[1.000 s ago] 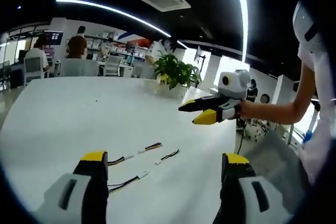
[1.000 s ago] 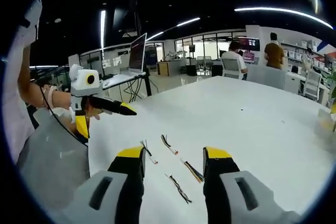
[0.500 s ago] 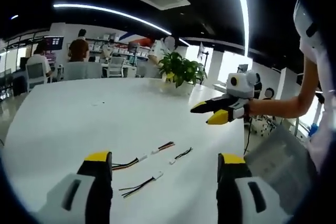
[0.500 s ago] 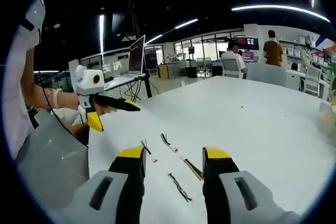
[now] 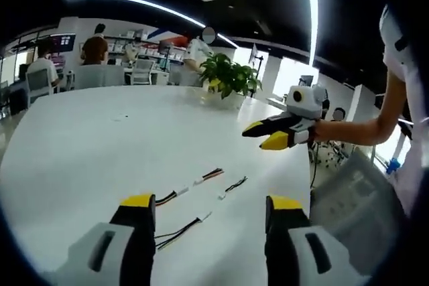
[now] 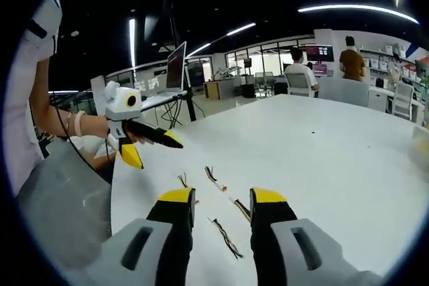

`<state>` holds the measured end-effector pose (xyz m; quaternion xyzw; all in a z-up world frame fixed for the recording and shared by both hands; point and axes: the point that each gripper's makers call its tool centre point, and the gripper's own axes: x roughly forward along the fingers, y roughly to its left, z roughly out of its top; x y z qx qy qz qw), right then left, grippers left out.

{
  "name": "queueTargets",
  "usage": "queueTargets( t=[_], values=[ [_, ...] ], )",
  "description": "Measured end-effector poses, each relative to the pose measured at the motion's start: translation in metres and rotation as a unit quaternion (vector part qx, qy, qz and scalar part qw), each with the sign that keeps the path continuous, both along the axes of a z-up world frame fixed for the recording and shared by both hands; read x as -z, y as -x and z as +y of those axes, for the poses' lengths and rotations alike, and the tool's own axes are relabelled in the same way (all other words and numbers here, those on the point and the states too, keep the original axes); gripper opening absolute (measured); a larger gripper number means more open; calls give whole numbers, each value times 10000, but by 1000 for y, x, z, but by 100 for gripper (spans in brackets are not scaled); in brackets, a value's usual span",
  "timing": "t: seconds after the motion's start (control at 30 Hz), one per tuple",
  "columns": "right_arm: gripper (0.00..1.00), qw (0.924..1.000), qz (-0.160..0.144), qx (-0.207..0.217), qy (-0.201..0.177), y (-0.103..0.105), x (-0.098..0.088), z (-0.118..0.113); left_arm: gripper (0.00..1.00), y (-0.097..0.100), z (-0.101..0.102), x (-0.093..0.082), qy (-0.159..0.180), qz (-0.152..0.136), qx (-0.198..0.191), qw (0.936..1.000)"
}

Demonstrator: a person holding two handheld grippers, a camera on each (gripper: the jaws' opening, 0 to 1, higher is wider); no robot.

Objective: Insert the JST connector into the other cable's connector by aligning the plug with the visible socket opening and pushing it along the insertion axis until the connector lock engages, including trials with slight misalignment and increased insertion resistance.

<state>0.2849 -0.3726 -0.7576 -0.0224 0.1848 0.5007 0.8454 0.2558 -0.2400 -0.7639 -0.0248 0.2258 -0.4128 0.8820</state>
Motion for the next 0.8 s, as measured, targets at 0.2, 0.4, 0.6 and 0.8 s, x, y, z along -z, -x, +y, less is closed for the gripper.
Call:
queueTargets(
  t=[0.2,0.4,0.6,0.8],
  values=[
    [31,9999,96,-96,5,-7,7,8,58,-12,1,4,34,-27,11,10000],
    [28,9995,154,-275,-38,-11,14,18,54,-22,2,9,51,-38,74,10000],
    [25,9990,224,-381,-6,-12,23,25,53,-29,4,19,-23,24,122,9999],
    [25,9987,246,-441,17,-14,29,30,51,-37,3,23,-26,-28,153,9999]
  ],
)
